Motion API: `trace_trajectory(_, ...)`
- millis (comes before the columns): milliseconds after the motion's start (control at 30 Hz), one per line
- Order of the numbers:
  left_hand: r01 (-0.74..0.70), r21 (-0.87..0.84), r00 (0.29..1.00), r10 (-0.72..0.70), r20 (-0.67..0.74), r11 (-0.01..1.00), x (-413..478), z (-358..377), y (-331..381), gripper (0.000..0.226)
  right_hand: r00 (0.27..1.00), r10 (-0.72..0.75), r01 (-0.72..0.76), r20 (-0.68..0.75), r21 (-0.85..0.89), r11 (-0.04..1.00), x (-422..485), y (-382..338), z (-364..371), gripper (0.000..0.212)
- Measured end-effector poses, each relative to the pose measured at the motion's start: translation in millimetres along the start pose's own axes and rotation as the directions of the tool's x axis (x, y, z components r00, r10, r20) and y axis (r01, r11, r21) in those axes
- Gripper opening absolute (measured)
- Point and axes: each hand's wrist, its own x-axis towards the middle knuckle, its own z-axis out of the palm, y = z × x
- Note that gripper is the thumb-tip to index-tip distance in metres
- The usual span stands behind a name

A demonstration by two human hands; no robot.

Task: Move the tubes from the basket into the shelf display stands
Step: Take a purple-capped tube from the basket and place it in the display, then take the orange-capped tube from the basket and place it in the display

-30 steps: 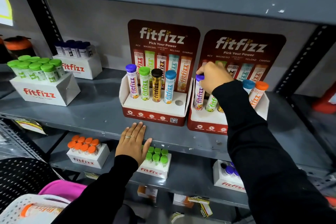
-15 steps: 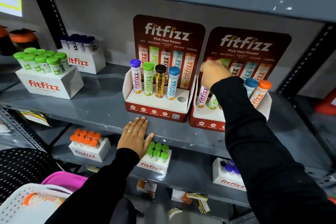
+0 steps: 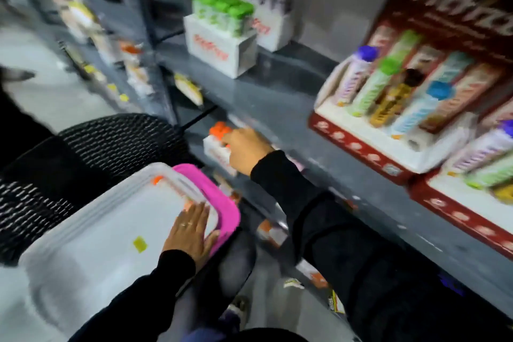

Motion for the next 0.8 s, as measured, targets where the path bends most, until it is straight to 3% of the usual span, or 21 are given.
trace_trajectory(133,0.145,-0.139,0.982,-0.125,0.141,0.980,-59.2,24.2,-54.3,0.108,0.959,-0.129,0.122,0.253,0.041,0.992,37.1,-56.2,73.2,0.027)
trace_trajectory(233,0.256,-0.196,0.949,-0.208,0.235,0.947,-97.6,42.5,-77.0,0.123,0.901,-0.110,0.096,0.419,0.054,0.994,55.9,-88.1,132.1,0.035)
trace_trajectory(300,0.316,-0.173,0.921,-0.258,0.293,0.933,-113.5,49.3,-82.7,0.107,0.899,-0.070,0.078,0.433,0.001,0.997,65.2,-99.0,166.8,0.037)
trace_trajectory(367,0.391,-0.149,0.879,-0.320,0.353,0.908,-120.1,54.7,-88.3,0.065,0.912,-0.044,0.061,0.408,-0.031,0.998,74.0,-108.3,196.0,0.040)
trace_trajectory(433,0.420,-0.150,0.852,-0.333,0.403,0.895,-119.9,57.3,-92.0,0.047,0.914,0.005,0.007,0.406,-0.030,1.000,80.0,-112.3,217.9,0.052)
trace_trajectory(667,0.336,-0.180,0.911,-0.270,0.312,0.925,-126.1,69.3,-94.5,0.046,0.932,0.013,0.075,0.363,-0.228,0.971,101.6,-96.3,257.2,0.066)
trace_trajectory(800,0.316,-0.179,0.927,-0.264,0.266,0.932,-127.3,71.8,-94.7,0.065,0.865,0.053,0.042,0.498,-0.179,0.983,91.4,-104.9,250.3,0.072)
